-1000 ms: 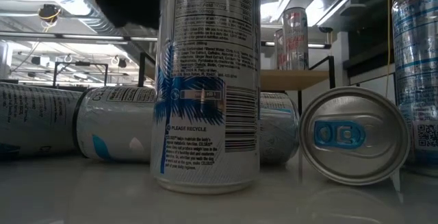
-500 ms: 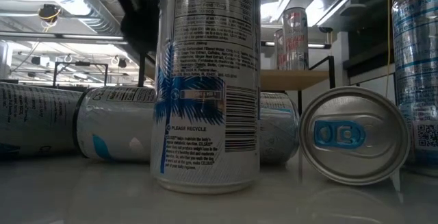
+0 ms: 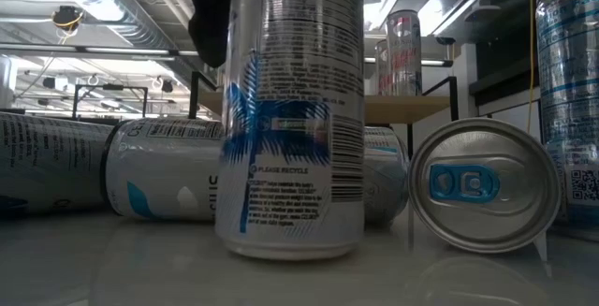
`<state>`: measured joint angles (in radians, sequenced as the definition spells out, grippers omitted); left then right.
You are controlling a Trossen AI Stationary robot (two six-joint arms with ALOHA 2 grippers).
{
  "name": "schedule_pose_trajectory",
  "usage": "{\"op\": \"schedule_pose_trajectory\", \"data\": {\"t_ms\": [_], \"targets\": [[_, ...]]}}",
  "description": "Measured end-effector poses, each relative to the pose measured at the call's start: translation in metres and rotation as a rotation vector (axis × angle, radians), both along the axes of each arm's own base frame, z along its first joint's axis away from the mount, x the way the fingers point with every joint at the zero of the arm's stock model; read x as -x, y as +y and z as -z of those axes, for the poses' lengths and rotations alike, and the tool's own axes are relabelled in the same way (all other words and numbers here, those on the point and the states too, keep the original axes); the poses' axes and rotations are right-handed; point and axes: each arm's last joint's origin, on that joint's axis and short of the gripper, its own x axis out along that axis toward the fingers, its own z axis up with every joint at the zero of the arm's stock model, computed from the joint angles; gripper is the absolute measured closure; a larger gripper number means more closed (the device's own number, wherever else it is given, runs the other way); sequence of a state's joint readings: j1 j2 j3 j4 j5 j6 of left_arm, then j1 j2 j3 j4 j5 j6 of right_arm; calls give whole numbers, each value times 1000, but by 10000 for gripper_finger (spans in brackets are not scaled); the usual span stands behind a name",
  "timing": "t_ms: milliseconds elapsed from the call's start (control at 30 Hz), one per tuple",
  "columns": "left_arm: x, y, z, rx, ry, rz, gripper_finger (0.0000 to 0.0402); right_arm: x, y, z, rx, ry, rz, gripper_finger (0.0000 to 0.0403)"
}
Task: Sort soda cans
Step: Put the bottom white blue soda can on the shelf
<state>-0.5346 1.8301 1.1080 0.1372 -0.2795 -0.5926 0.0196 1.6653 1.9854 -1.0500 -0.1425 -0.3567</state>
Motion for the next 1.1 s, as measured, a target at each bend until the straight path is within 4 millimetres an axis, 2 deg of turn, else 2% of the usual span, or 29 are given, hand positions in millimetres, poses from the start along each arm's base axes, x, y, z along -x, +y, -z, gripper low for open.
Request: {"op": "schedule_pose_trajectory", "data": {"t_ms": [200,567,733,900,1100], "targets": [[-1,0,-2,5,-31,-19,52,0,-1,0,-42,13,94,38],[-3,-1,-6,48,-63,-43,143,0,-3,0,3,10,150,38],[-2,0,-10,93,-55,-62,150,0,-3,0,3,10,150,38],[5,6,-35,108,-115,-98,150,0,-3,0,3,10,150,38],[15,20,-61,57,-171,-227,151,0,-3,1,3,13,150,38]]}}
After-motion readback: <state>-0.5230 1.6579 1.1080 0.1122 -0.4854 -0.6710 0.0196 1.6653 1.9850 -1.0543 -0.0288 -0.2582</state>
